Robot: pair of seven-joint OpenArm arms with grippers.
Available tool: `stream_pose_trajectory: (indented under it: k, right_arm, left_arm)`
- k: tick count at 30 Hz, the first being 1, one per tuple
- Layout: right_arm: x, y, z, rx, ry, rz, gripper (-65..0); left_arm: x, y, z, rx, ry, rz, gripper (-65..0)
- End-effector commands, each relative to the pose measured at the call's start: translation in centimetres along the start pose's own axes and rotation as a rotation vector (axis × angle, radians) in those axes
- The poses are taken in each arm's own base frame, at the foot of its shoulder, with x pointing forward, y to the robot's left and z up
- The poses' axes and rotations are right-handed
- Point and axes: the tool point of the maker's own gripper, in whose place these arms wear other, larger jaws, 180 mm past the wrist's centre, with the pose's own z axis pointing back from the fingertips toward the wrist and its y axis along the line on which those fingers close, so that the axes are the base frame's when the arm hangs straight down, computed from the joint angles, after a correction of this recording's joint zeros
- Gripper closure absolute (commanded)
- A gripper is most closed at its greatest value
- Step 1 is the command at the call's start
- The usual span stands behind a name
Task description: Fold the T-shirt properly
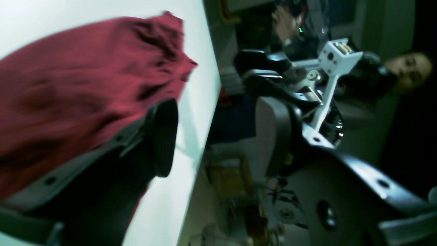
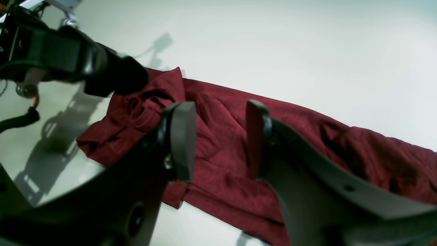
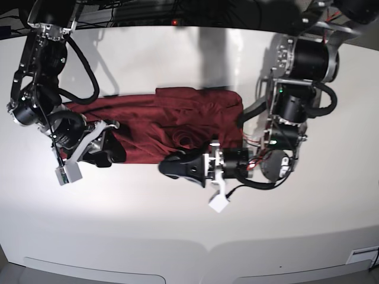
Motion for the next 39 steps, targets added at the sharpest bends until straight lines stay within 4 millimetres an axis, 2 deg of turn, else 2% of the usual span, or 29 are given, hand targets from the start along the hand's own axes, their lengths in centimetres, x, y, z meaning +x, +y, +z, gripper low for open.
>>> stream_pose_trajectory:
  k: [1, 4, 7, 10, 14, 16, 19, 22, 24, 28, 32, 34, 37, 39]
  right_arm:
    - [2.1, 0.5, 0.1, 0.018, -0.074, 0.016, -24.8]
    - [2.1, 1.6, -0.6, 0.042, -0.098, -0.019, -24.8]
    - [2.4, 2.9, -1.4, 0.074, -0.120, -0.044, -24.8]
    - [2.2, 5.3, -2.8, 0.137, -0.081, -0.002, -24.8]
    - [0.8, 9.1, -6.0, 0.173, 0.064, 0.209, -24.8]
    - [1.0, 11.2, -7.3, 0.207, 0.069, 0.300, -24.8]
    - [1.3, 13.4, -9.0, 0.248, 0.062, 0.388, -24.8]
    - [-0.6, 14.0, -11.0, 0.247, 0.143, 0.411, -24.8]
    - [-2.6, 13.8, -12.4, 0.242, 0.216, 0.396, -24.8]
    - [-5.3, 14.1, -13.6, 0.266, 0.298, 0.338, -24.8]
    - [-5.3, 14.2, -13.8, 0.272, 0.284, 0.335, -24.3]
    - [-5.4, 14.0, -13.9, 0.261, 0.293, 0.346, -17.5]
    - [-5.9, 13.3, -13.8, 0.232, 0.316, 0.371, -0.8]
    - [-5.8, 13.2, -13.8, 0.231, 0.313, 0.371, 0.0]
  left_arm:
    - [2.7, -2.0, 0.2, -0.024, -0.025, -0.070, -35.6]
    - [4.6, -2.8, 1.3, -0.002, -0.034, -0.117, -35.6]
    - [7.4, -3.6, 3.7, 0.055, -0.050, -0.185, -35.6]
    - [9.2, -1.7, 7.7, 0.270, -0.006, -0.259, -35.6]
    - [11.3, 1.3, 14.3, 0.537, -0.048, -0.311, -35.6]
    - [11.3, 2.3, 17.0, 0.604, -0.063, -0.305, -35.6]
    - [9.9, 3.7, 20.2, 0.659, -0.073, -0.262, -35.6]
    - [7.5, 5.7, 23.2, 0.712, -0.078, -0.204, -35.6]
    - [6.1, 6.9, 24.7, 0.737, -0.099, -0.172, -35.6]
    - [3.0, 8.5, 25.6, 0.721, -0.118, -0.098, -35.6]
    - [1.0, 9.5, 25.2, 0.701, -0.116, -0.053, -35.6]
    - [0.5, 9.6, 24.9, 0.681, -0.123, -0.036, -35.6]
    - [0.1, 9.5, 24.4, 0.656, -0.129, -0.023, -35.6]
    - [0.1, 9.5, 24.3, 0.651, -0.130, -0.021, -35.6]
